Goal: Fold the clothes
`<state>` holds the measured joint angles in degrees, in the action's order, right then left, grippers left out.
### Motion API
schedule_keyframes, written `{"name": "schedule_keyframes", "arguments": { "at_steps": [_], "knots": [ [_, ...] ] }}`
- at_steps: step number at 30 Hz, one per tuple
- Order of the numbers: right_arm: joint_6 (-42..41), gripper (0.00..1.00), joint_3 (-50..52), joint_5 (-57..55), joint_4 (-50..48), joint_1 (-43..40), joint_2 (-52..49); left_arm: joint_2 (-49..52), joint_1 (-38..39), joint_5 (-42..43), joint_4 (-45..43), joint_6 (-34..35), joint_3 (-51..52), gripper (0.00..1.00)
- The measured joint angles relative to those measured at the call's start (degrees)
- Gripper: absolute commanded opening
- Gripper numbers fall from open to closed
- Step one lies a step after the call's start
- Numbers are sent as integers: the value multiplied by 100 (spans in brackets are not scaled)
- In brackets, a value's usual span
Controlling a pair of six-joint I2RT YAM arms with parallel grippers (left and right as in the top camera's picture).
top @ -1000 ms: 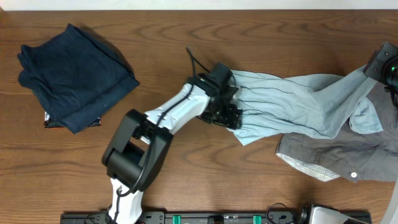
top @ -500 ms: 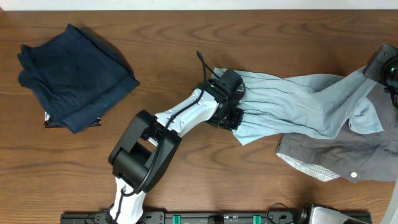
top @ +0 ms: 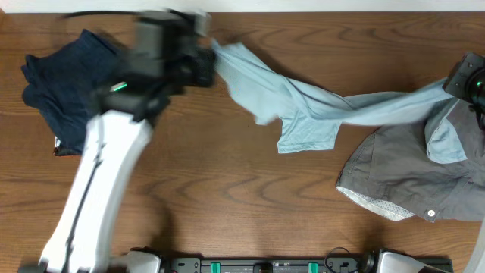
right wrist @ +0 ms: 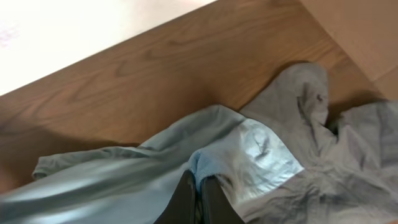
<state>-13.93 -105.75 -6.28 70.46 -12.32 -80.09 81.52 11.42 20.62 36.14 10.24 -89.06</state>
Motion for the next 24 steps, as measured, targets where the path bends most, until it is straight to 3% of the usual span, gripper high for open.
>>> {"name": "schedule_keyframes", "arguments": {
  "at_steps": [7,15,20,24],
  "knots": [
    [0,1,0,179,-66,0,101,-1394,-831,0,-42,0,-11,6],
    [125,1,-337,256,-68,0,660,-2330,-1534,-4,-24,0,-11,6],
    [247,1,-437,520,4,0,586,-2181,-1541,46,247,0,-20,6],
    [297,1,-444,835,-66,2,-44,-1349,-1517,72,278,-15,-20,6]
  ]
}}
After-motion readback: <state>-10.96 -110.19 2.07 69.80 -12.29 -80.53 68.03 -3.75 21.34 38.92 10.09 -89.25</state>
